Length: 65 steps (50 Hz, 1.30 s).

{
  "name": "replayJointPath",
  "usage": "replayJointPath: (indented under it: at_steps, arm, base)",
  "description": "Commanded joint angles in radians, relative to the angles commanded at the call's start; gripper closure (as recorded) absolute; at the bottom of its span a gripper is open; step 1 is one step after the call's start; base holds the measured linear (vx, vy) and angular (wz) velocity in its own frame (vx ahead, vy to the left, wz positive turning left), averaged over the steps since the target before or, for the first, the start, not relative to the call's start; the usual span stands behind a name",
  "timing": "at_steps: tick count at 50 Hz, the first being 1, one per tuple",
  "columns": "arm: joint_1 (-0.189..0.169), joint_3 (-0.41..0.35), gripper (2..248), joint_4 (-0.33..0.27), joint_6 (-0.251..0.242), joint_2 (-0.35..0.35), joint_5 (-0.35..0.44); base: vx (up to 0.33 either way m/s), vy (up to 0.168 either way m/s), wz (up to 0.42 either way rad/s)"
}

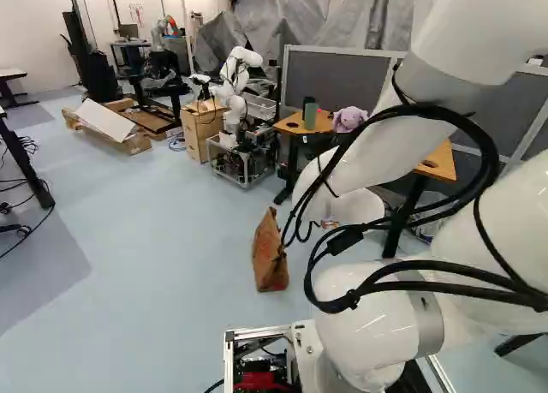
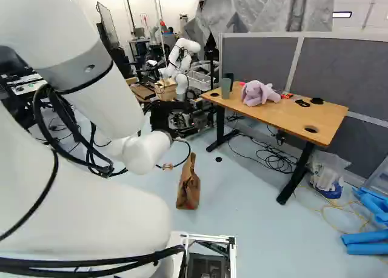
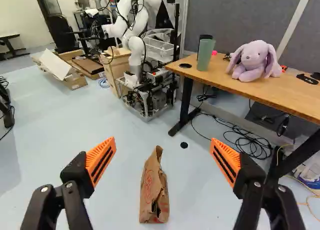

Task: Pick up the bag on the ground and place it on the table

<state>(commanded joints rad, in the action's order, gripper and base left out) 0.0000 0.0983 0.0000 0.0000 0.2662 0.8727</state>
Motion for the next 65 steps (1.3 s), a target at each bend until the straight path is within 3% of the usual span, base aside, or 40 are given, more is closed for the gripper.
replayJointPath:
  at_steps: [15, 38, 65]
  arm:
    - [0.000, 0.033, 3, 0.000, 0.000, -0.038, 0.000]
    - [0.001, 0.152, 3, 0.000, 0.000, -0.169, -0.019]
    - [0.012, 0.297, 3, 0.000, 0.000, -0.315, -0.200]
  base:
    - [0.013, 0.002, 0.001]
    - [0.000, 0.000, 0.000]
    - [0.000, 0.000, 0.000]
